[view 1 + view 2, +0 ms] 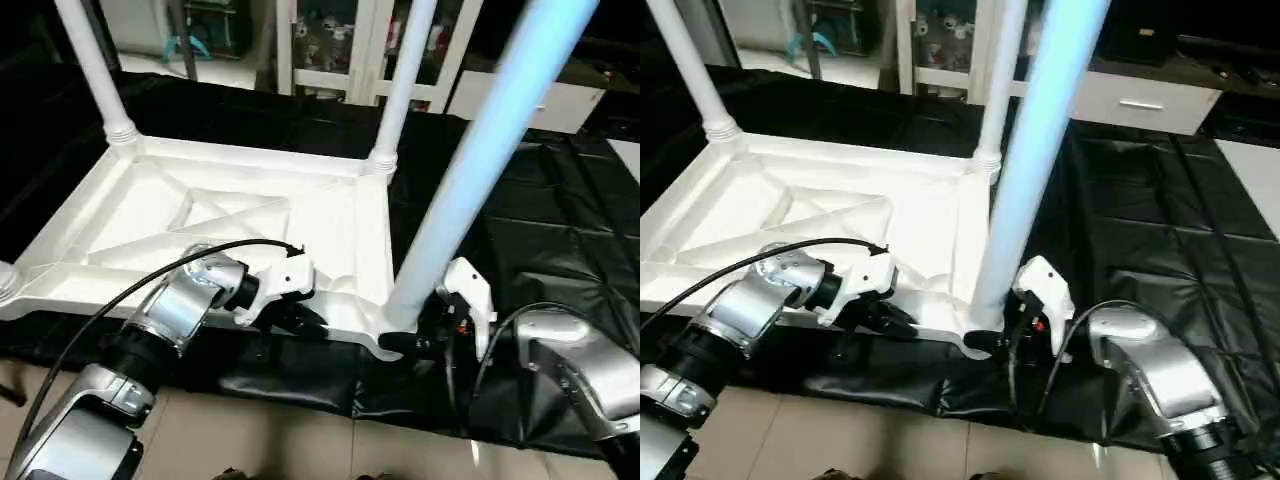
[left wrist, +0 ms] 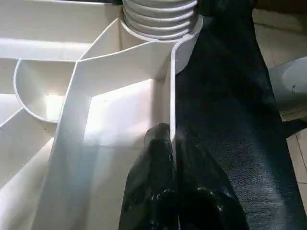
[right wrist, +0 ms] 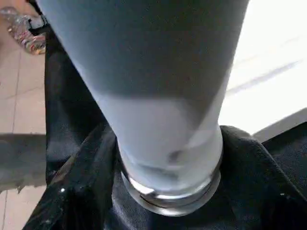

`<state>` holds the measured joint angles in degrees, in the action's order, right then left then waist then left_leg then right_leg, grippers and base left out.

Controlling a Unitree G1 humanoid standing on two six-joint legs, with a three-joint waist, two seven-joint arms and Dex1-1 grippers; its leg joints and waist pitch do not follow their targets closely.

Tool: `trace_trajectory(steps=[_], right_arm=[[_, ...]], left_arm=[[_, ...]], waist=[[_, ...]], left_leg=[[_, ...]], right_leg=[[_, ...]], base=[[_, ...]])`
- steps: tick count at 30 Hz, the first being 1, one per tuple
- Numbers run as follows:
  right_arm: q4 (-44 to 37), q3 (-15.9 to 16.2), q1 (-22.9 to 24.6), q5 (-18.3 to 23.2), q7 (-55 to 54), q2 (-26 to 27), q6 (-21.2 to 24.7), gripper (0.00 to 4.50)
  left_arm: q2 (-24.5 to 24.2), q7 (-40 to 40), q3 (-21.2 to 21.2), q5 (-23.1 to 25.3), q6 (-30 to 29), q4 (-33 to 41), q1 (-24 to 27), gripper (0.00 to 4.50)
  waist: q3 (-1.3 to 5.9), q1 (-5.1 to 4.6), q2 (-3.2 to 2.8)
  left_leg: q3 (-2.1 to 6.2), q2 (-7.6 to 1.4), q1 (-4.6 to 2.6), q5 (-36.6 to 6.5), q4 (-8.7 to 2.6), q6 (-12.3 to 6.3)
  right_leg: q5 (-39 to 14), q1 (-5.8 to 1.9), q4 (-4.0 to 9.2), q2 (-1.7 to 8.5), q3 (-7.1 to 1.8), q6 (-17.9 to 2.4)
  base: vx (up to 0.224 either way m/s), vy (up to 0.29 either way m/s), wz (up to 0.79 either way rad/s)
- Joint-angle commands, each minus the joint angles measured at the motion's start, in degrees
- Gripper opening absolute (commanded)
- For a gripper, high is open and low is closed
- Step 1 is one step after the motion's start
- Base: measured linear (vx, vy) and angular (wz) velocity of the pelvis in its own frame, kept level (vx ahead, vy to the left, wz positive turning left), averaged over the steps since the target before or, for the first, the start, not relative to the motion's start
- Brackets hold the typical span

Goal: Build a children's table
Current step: Rotate leg to tighten

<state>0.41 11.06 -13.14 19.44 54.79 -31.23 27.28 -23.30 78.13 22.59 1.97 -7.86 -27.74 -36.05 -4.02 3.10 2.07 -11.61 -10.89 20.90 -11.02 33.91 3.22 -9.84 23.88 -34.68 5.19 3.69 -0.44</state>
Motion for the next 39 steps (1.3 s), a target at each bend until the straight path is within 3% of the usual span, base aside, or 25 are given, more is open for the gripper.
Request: trace_trajectory(steps=[1, 2, 4, 5, 7, 11, 12, 17, 20, 24, 28, 30, 32, 37, 39], right_arm=[[4.7, -1.9, -1.7, -2.1, -7.3, 3.1, -0.7, 2.75], [8.6, -3.5, -3.1, -3.4, -13.5, 6.7, -1.7, 2.75], [10.1, -4.7, -3.8, -3.3, -17.2, 9.4, -1.6, 2.74], [10.1, -4.7, -3.8, -3.3, -17.2, 9.4, -1.6, 2.74], [12.5, -6.0, -4.7, -4.2, -22.7, 12.7, -2.4, 2.74], [20.4, -7.8, -7.5, -8.3, -38.0, 20.1, -7.1, 2.74], [22.4, -8.3, -8.3, -9.0, -40.4, 21.5, -8.3, 2.73], [29.0, -11.3, -11.5, -10.5, -52.3, 26.4, -13.1, 2.72], [34.9, -13.2, -14.6, -11.9, -60.9, 29.6, -17.9, 2.72], [38.5, -14.3, -17.1, -11.3, -62.5, 32.1, -22.4, 2.72], [37.8, -13.9, -17.1, -10.5, -58.5, 32.6, -23.6, 2.72], [35.9, -13.2, -16.5, -10.6, -57.1, 32.2, -24.5, 3.42], [33.4, -12.5, -15.8, -10.4, -55.3, 31.6, -24.7, 3.42], [26.8, -11.2, -13.7, -8.8, -48.9, 28.7, -21.8, 3.88], [21.2, -10.4, -11.5, -6.9, -42.3, 25.0, -17.5, 3.94]], left_arm=[[1.6, -1.3, 0.8, -0.2, -1.1, -0.1, 0.8, 0.0], [2.9, -4.7, -0.4, 0.0, -2.0, -1.1, 0.5, 0.0], [4.0, -6.4, -1.0, -0.3, -3.2, -1.2, 0.4, 0.0], [4.0, -6.4, -1.0, -0.3, -3.2, -1.2, 0.4, 0.0], [5.6, -9.1, -1.7, -0.3, -4.5, -1.6, 0.2, 0.0], [10.9, -20.6, -3.7, 1.5, -7.5, -5.3, -1.9, 0.0], [12.2, -23.2, -4.4, 1.8, -8.4, -6.4, -2.5, 0.0], [16.9, -35.1, -7.7, 2.7, -10.7, -10.7, -4.9, 0.0], [19.4, -41.0, -9.2, 3.6, -10.8, -13.3, -6.2, 0.0], [19.5, -40.9, -9.0, 3.9, -10.1, -13.9, -6.4, 0.0], [18.6, -39.3, -8.3, 3.9, -9.8, -13.7, -5.9, 0.0], [18.0, -38.4, -8.1, 3.7, -9.4, -13.4, -5.5, 0.0], [17.3, -36.7, -7.5, 3.6, -9.0, -12.8, -5.0, 0.0], [15.1, -31.9, -6.1, 3.2, -8.2, -9.9, -3.2, 0.0], [13.1, -28.1, -5.5, 2.3, -9.3, -6.9, -1.6, 0.0]], waist=[[3.38, 0.05, 0.28], [3.27, -0.17, 0.34], [3.15, -1.22, 0.75], [3.14, -1.2, 0.58], [3.04, -1.36, 0.71], [2.85, -1.68, 0.78], [2.84, -1.61, 0.67], [3.18, -1.55, 0.63], [3.41, -1.28, 0.38], [3.6, -1.23, 0.58], [3.47, -1.25, 0.65], [3.35, -1.19, 0.58], [3.34, -1.11, 0.66], [3.13, -1.16, 0.48], [3.03, -1.01, 0.4]], left_leg=[[1.09, -2.45, -0.42, -9.8, -3.87, -3.17], [1.21, -2.45, -0.32, -10.8, -4.03, -2.46], [1.9, -2.13, 0.25, -14.2, -4.37, 0.45], [2.05, -2.22, 0.23, -14.3, -4.47, 0.73], [1.86, -2.26, -0.45, -15.8, -4.42, 0.59], [1.99, -1.97, -0.63, -16.9, -4.46, 1.39], [1.88, -1.98, -1.0, -16.9, -4.41, 1.42], [1.52, -1.74, -0.87, -15.3, -4.36, 0.4], [1.26, -1.67, -1.2, -14.6, -4.24, -0.19], [1.15, -1.54, -0.62, -11.6, -4.14, -2.41], [1.15, -1.6, -0.4, -10.6, -4.19, -3.53], [1.21, -1.61, -0.38, -11.4, -4.28, -3.55], [1.26, -1.7, -0.32, -11.4, -4.32, -3.46], [1.3, -1.89, -0.28, -12.2, -4.48, -3.46], [1.31, -2.0, -0.4, -12.2, -4.53, -3.72]], right_leg=[[-11.5, -2.9, 3.83, 3.55, -2.79, -13.8], [-13.5, -2.87, 4.0, 3.53, -2.73, -13.4], [-23.8, -3.37, 4.83, 3.68, -2.29, -9.5], [-24.5, -3.36, 4.84, 3.71, -2.28, -8.9], [-24.5, -2.55, 5.24, 3.51, -2.49, -8.4], [-29.1, -2.18, 5.82, 3.63, -2.36, -7.1], [-28.6, -1.9, 6.01, 3.53, -2.47, -7.2], [-21.1, -2.02, 5.29, 3.05, -2.69, -9.0], [-17.5, -1.83, 5.07, 2.86, -2.74, -9.9], [-12.4, -2.48, 4.45, 2.88, -2.75, -10.4], [-11.7, -2.71, 4.37, 2.88, -2.68, -10.5], [-13.6, -2.68, 4.55, 2.91, -2.65, -10.1], [-14.4, -2.73, 4.62, 3.0, -2.71, -9.7], [-15.7, -2.74, 4.81, 3.03, -2.75, -9.6], [-15.7, -2.76, 4.8, 2.91, -2.79, -9.5]], base=[[0.0, 0.0, 0.0], [-0.055, -0.009, -0.08], [-0.056, -0.005, -0.11], [0.0, 0.0, 0.0], [0.0, 0.0, 0.0], [0.0, 0.0, 0.0], [0.0, 0.0, 0.0], [0.0, 0.0, 0.0], [0.0, 0.0, 0.0], [0.0, 0.0, 0.0], [0.0, 0.0, 0.0], [0.0, 0.0, 0.0], [0.0, 0.0, 0.0], [0.0, 0.0, 0.0], [0.0, 0.0, 0.0]])
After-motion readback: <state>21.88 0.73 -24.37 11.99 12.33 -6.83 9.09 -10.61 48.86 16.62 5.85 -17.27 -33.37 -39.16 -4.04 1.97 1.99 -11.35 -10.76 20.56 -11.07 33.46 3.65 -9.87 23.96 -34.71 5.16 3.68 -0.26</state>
